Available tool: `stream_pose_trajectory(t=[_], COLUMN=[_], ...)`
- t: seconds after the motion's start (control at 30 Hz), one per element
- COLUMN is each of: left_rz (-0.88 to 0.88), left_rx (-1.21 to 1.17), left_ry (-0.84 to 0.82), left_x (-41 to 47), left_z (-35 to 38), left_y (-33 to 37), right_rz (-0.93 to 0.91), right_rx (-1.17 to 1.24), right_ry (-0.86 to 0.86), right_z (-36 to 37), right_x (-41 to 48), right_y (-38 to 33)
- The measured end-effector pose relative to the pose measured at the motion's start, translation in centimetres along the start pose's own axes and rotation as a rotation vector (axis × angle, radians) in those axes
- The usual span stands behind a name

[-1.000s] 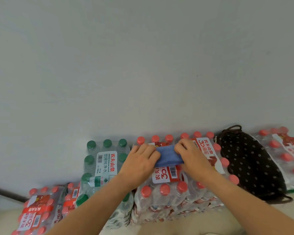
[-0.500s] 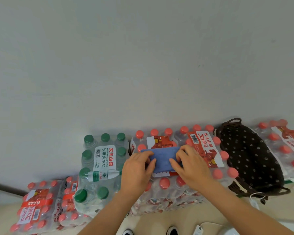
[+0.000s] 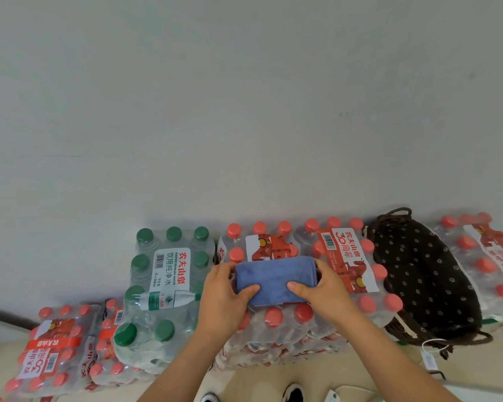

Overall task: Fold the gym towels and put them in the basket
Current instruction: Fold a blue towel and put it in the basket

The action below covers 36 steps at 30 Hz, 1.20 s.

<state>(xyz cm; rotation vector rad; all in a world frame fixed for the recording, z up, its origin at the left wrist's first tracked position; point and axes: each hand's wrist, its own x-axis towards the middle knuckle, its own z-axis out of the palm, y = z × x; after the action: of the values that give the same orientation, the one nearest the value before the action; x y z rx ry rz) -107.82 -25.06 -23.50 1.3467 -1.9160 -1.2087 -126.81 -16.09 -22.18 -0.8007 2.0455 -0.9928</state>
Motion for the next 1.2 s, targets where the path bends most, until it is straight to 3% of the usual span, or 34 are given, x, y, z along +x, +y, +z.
stream_pose_trajectory(t=[0.23, 0.47, 0.63, 0.77, 0.97, 1.07, 1.2], left_rz=[0.048, 0.136, 0.037, 0.014, 0.032, 0.051, 0.071], left_rx=[-0.082, -0.278, -0.356, -0.125, 0.347, 0.545, 0.695], left_ry=[0.046, 0.042, -0.096, -0.145, -0.211, -0.275, -0.377], left_x=[-1.4, -0.3, 1.4, 3.1, 5.7, 6.3, 6.4], left_z=[1.8, 10.3, 20.5, 27.4, 31.6, 32.7, 34.6], left_y=[2.0, 12.5, 18.1, 20.2, 20.4, 20.0, 19.9], right_rz=[-0.140, -0.283, -0.100, 0.093, 0.358, 0.470, 0.375], right_rx=[0.002, 0.187, 0.423, 0.642, 1.020, 0.918, 0.715], right_ry=[-0.027, 0.111, 0.284, 0.460, 0.314, 0.259, 0.376], right_z=[-2.7, -14.3, -22.9, -26.3, -25.8, -25.3, -24.7], right_x=[0.0, 1.6, 2.9, 5.0, 8.7, 9.8, 11.1], right_y=[0.6, 2.5, 7.0, 11.0, 14.1, 15.0, 15.5])
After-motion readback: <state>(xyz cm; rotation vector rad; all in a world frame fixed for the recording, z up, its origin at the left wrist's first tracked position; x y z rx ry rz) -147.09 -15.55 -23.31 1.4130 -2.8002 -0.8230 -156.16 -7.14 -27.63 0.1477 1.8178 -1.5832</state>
